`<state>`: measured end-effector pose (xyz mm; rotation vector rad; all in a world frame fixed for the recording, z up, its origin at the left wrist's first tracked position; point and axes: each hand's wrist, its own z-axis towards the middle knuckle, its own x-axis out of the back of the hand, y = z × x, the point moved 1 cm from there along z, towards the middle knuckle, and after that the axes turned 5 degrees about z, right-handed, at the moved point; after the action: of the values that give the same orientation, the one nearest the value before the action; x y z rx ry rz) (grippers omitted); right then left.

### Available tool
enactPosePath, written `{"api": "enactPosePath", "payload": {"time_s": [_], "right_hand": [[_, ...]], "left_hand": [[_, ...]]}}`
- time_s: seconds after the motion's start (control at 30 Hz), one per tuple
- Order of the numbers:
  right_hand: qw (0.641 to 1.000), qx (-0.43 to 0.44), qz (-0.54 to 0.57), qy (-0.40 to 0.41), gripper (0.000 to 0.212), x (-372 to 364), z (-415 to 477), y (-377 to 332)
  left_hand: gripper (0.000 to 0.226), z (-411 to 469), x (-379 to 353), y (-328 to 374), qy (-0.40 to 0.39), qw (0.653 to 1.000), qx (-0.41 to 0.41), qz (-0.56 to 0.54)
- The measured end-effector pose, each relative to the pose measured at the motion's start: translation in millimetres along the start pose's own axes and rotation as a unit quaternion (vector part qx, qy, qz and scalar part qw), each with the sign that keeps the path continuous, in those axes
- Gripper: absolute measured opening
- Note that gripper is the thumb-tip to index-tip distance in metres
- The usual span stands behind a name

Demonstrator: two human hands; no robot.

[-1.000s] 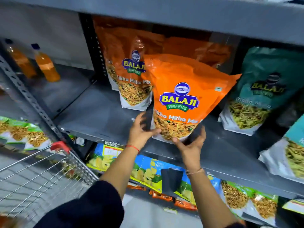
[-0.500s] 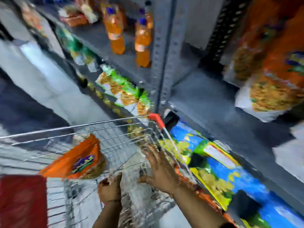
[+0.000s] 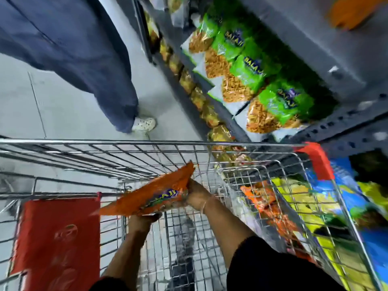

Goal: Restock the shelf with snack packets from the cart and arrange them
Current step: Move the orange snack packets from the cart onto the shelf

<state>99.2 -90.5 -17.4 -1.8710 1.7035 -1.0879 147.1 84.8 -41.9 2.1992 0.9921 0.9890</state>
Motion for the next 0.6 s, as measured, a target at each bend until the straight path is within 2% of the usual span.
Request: {"api": "enactPosePath", "payload": {"time_s": [0.07,0.23,0.33,0.47,0.57,0.6], "right_hand": [[0.999,0.011,0.037,0.013,0.042,2,-1,-6],[0.979,0.003,0.200,0.036,0.048,8,-44,5],[0.952,0.020,0.292,0.085,0.053,28,-101,13],[0.898,0.113,0.374,0.203,0.068,61,-199,14],[0.856,0.155,0.386,0.307,0.100,83,-290,30],[0.844,0.164,0.387,0.332,0.105,89,-318,36]], "left_hand": [[0.041,1,2,16,-0.005,0.999,-0.027,-0.034],[0.057,-30,11,40,-0.064,0.995,-0.066,-0.039],[0.058,-69,5,68,-0.151,0.980,-0.120,-0.049],[0.052,-140,-23,114,-0.252,0.943,-0.203,-0.072],[0.057,-216,-59,143,-0.303,0.910,-0.276,-0.065],[0.062,-239,-71,149,-0.319,0.897,-0.299,-0.062]]}}
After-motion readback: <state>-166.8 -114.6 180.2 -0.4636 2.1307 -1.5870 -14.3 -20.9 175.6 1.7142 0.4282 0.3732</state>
